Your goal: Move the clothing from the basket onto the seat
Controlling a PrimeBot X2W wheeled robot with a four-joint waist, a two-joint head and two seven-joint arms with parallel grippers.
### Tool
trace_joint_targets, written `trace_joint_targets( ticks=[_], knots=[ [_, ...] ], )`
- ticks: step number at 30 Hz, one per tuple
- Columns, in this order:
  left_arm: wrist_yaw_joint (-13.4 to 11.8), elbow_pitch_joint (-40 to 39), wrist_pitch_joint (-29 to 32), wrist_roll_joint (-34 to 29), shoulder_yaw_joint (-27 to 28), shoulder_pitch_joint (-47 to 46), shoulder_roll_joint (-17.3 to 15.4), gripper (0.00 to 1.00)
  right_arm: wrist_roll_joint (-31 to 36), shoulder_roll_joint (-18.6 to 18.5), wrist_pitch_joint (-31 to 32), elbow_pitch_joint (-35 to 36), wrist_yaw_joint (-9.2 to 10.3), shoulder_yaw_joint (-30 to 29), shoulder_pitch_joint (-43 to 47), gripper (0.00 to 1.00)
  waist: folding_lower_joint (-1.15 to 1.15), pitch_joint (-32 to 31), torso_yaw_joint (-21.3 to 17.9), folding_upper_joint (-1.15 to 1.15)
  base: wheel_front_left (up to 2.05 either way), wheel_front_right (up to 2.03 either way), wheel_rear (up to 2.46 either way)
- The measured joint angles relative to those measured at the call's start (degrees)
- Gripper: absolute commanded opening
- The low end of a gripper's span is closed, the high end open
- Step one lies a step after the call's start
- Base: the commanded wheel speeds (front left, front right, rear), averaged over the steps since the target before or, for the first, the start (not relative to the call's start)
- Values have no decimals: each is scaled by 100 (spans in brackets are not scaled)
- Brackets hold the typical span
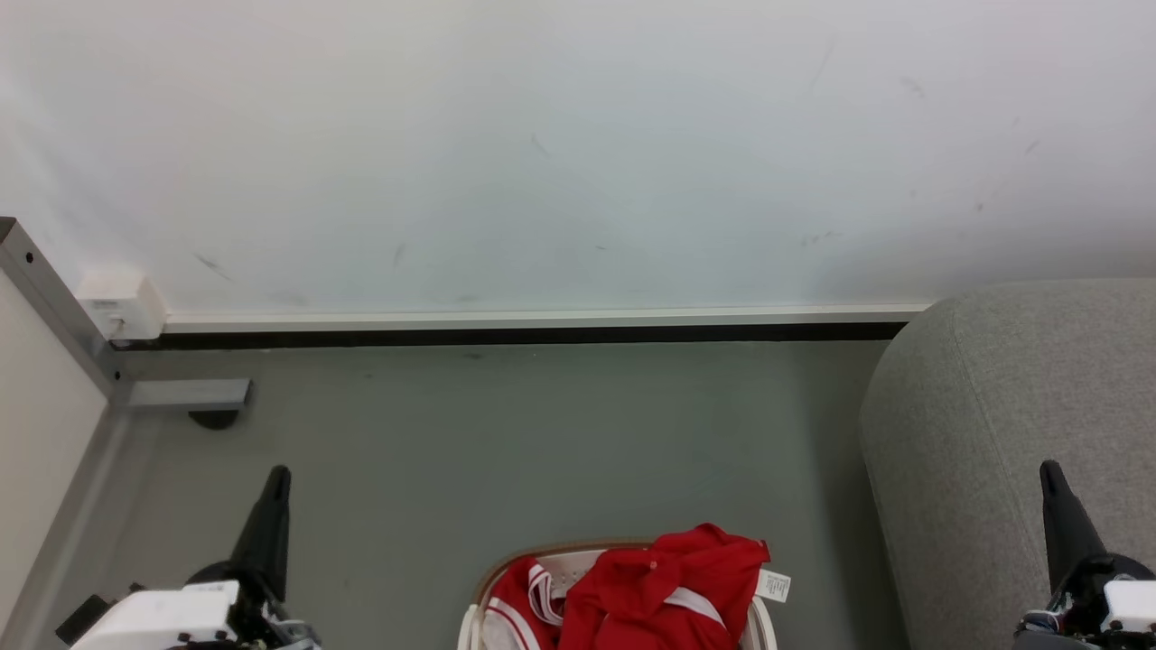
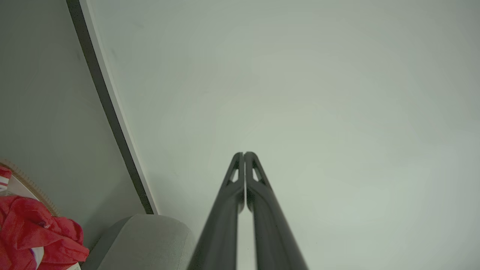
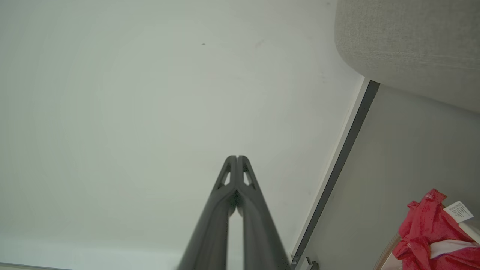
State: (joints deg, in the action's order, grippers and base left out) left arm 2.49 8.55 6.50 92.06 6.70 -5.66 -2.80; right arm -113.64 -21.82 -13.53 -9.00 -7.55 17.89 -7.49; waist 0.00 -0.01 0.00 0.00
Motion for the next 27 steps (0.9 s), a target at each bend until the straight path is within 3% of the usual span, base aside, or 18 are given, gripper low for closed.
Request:
trace_joint_targets(
  ticks=[1, 10, 27],
  knots=[
    [0, 36, -2, -1, -2, 18, 5, 100, -1, 23, 1, -29, -1, 7, 21, 100, 0, 0, 0, 0, 0, 0, 0],
    [9, 232, -188, -154, -199, 129, 36, 100, 500, 245, 0, -134, 0, -110, 171, 100, 0, 4, -1, 0, 0, 0, 0],
    [-163, 275, -637, -1766, -538, 44, 35, 100, 3332, 445, -15, -113, 0, -431, 203, 100, 0, -1, -59, 0, 0, 0, 0]
  ],
)
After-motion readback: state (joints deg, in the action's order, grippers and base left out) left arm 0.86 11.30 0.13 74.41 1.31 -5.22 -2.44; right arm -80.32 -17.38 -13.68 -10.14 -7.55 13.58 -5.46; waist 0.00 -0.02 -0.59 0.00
